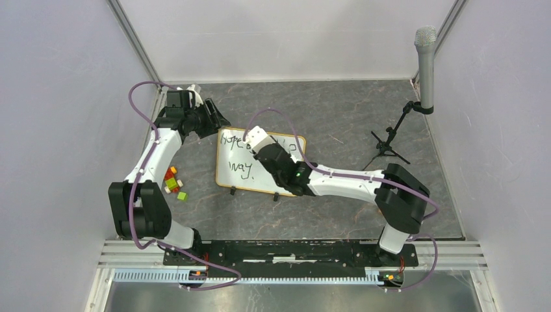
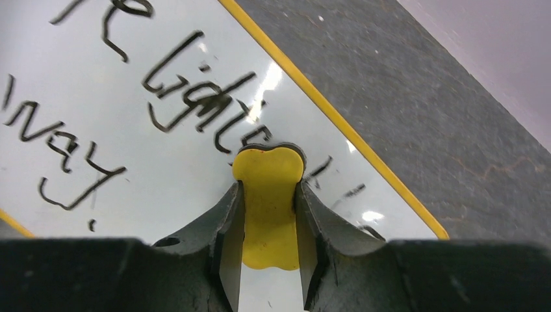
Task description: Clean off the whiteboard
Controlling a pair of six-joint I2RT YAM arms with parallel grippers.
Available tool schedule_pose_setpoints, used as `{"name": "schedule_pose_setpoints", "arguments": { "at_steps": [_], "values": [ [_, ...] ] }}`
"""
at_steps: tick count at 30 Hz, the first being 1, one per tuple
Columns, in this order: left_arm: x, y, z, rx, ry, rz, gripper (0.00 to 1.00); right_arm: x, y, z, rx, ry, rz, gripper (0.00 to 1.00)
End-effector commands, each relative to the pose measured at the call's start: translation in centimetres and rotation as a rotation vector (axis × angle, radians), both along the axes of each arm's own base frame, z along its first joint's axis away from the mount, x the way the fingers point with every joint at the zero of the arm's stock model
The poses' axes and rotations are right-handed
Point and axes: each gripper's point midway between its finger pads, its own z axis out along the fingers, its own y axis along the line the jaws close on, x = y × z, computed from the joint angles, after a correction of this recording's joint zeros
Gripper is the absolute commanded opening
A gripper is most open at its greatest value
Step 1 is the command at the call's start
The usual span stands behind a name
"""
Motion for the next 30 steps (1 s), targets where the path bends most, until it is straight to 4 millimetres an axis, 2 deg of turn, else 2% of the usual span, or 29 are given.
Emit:
{"name": "schedule_pose_setpoints", "arguments": {
  "at_steps": [1,4,7,11,17,19,22,26,30],
  "values": [
    [0.1,-0.8,0.7,-0.021,-0.026,-0.024,0.64,0.8,-4.3,1.9,0.054,-0.054,-0.125,0.36],
    [0.0,-0.8,0.9,-0.021,-0.03,-0.024,0.64,1.0,-6.4,1.2,0.046,-0.05,-0.158,0.36],
    [0.0,-0.8,0.9,-0.022,-0.032,-0.026,0.64,1.0,-6.1,1.3,0.047,-0.05,-0.133,0.36],
    [0.0,-0.9,0.9,-0.023,-0.029,-0.027,0.64,0.5,-2.9,1.1,0.077,-0.018,-0.044,0.34],
    [0.0,-0.8,0.7,-0.02,-0.026,-0.023,0.63,0.2,3.3,1.7,0.122,0.007,0.061,0.33],
    [0.0,-0.8,0.6,-0.02,-0.024,-0.023,0.63,0.5,4.8,2.0,0.135,0.011,0.077,0.33],
    [0.0,-0.8,0.6,-0.019,-0.024,-0.023,0.63,1.2,6.0,2.2,0.141,0.007,0.075,0.33],
    [0.0,-0.7,0.8,-0.013,-0.031,-0.02,0.63,1.9,5.6,2.9,0.118,-0.022,0.042,0.33],
    [-0.1,-0.7,1.0,-0.013,-0.036,-0.019,0.63,2.2,2.3,3.3,0.082,-0.049,-0.032,0.33]
  ]
}}
